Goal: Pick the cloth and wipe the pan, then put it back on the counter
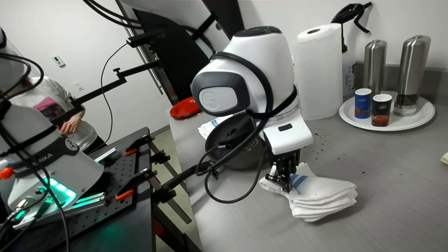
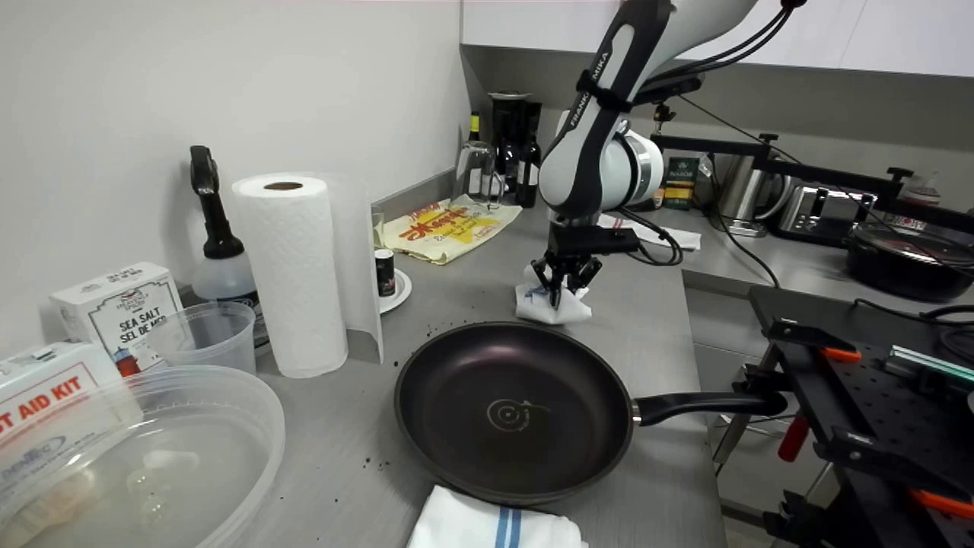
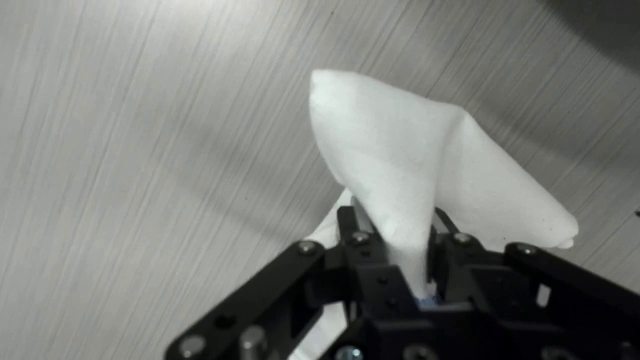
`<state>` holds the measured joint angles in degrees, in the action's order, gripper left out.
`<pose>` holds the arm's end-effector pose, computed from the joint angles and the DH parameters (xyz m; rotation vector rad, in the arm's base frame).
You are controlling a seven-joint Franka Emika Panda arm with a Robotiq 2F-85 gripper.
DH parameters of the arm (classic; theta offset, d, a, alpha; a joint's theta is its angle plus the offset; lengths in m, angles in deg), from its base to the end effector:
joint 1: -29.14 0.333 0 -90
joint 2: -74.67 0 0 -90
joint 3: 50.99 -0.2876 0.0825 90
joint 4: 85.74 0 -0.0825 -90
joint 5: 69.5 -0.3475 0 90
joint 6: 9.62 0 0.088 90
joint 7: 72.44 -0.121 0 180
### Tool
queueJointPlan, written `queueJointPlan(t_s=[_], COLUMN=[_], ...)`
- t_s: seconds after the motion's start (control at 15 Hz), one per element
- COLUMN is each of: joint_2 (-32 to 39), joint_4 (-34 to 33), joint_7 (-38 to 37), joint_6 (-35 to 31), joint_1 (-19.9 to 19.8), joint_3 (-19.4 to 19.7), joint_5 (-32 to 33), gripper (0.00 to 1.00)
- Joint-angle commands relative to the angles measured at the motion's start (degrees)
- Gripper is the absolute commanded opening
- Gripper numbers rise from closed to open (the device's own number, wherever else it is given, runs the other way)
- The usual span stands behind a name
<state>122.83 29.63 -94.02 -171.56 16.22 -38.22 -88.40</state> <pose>0.4724 -0.2547 0.0426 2.6501 -1.5648 0.0167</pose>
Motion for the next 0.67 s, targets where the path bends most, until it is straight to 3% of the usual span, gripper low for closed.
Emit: queueJointPlan(t_s=[0.0,0.4,0.6], joint_2=[0.8,-1.1,-3.8], joint_4=[-1.0,1.9,4.7], joint_7=[-0.9,-2.1,-0.8], joint_6=[1.0,4.0,4.1], joint_1=[-0.1,2.2,2.5], joint_3=[-0.5,1.2,1.2], joint_5=[-0.6,0.4,1.0], gripper=[0.56,1.00,1.00])
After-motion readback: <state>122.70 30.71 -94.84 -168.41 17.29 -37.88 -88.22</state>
